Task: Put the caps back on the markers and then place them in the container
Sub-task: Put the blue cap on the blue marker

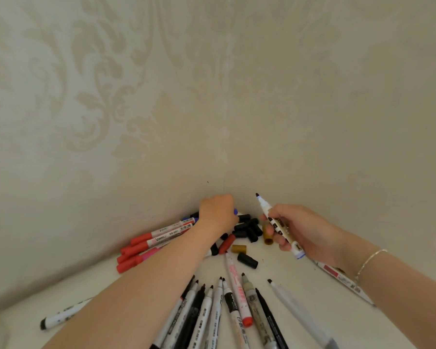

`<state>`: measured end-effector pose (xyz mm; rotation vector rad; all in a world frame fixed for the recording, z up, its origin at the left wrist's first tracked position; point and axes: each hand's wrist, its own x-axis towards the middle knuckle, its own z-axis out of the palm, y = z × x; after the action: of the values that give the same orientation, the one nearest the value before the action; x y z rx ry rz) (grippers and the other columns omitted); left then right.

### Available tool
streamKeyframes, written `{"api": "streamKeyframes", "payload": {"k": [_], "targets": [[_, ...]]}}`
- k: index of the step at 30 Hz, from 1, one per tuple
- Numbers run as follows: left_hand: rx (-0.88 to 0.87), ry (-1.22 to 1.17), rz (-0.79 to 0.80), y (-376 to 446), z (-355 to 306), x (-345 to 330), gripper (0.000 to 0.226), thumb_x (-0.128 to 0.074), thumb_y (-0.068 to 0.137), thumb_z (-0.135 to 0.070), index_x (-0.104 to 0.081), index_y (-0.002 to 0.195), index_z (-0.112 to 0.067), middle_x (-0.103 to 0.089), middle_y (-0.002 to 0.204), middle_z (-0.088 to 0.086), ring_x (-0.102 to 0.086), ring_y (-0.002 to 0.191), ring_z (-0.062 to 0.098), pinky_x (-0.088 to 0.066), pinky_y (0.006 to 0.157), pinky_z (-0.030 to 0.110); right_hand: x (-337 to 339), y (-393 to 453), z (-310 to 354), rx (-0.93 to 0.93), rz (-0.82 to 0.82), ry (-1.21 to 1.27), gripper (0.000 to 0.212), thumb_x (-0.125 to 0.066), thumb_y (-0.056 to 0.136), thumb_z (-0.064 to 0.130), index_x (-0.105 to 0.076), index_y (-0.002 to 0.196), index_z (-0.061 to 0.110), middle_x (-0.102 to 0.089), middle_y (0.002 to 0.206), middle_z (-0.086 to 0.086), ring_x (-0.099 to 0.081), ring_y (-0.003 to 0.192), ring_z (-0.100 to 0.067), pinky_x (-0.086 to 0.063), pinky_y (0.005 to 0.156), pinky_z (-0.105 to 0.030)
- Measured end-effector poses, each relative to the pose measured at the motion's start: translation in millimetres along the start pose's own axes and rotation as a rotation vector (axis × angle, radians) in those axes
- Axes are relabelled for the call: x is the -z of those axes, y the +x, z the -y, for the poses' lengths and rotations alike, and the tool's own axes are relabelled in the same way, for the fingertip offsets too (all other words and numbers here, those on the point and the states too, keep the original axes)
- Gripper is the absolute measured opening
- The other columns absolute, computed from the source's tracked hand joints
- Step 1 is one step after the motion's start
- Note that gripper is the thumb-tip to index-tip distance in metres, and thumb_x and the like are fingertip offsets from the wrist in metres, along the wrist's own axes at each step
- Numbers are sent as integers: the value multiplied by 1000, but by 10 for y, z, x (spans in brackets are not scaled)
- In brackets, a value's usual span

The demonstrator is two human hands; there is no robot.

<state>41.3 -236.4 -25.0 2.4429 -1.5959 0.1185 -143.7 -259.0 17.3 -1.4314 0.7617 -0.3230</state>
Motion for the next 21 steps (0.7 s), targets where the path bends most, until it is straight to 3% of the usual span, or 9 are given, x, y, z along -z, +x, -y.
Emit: {"api": "streamKeyframes", "payload": {"k": [3, 5, 8, 11, 14, 21], "targets": [[36, -396, -127, -163, 46, 170, 30, -62, 85, -29, -64, 113, -20, -65, 100, -7, -61, 91, 13, -48, 85, 30, -25, -48, 72, 81, -80, -82, 20, -48, 92, 14, -59, 102, 1, -59, 65, -8, -47, 46, -16, -38, 43, -26], [39, -701, -163, -326, 84, 325, 25, -65, 83, -24, -67, 108, -26, -63, 90, -15, -59, 85, 5, -46, 78, 17, -25, -77, 121, 152, -107, -104, 20, -49, 93, 13, -60, 103, 1, -60, 65, -9, -47, 46, -17, -38, 43, -27], [-28, -965, -136, -563, 145, 583, 25, -65, 82, -10, -68, 96, -30, -66, 89, -8, -61, 81, 2, -44, 71, 7, -13, -118, 196, 239, -118, -179, 17, -51, 92, 13, -63, 100, 4, -63, 68, -10, -48, 46, -18, -40, 44, -27], [-68, -996, -108, -674, 182, 759, 25, -66, 82, -8, -68, 99, -27, -66, 97, 0, -68, 84, 16, -49, 72, 22, -13, -159, 259, 266, -90, -256, 16, -54, 91, 14, -66, 98, 7, -67, 73, -12, -51, 49, -20, -43, 49, -29], [-132, -883, -109, -713, 225, 828, 28, -67, 81, -8, -64, 96, -31, -64, 100, -10, -65, 90, 7, -53, 77, 25, -49, -204, 307, 299, -56, -315, 13, -56, 88, 10, -67, 95, 6, -68, 75, -14, -51, 51, -22, -43, 52, -31], [-185, -736, -114, -748, 309, 872, 31, -67, 81, -8, -65, 101, -32, -67, 102, -19, -57, 96, -14, -39, 78, -3, -96, -233, 318, 281, -8, -482, 12, -60, 85, 7, -68, 93, 10, -69, 73, -13, -52, 54, -22, -40, 51, -31]]}}
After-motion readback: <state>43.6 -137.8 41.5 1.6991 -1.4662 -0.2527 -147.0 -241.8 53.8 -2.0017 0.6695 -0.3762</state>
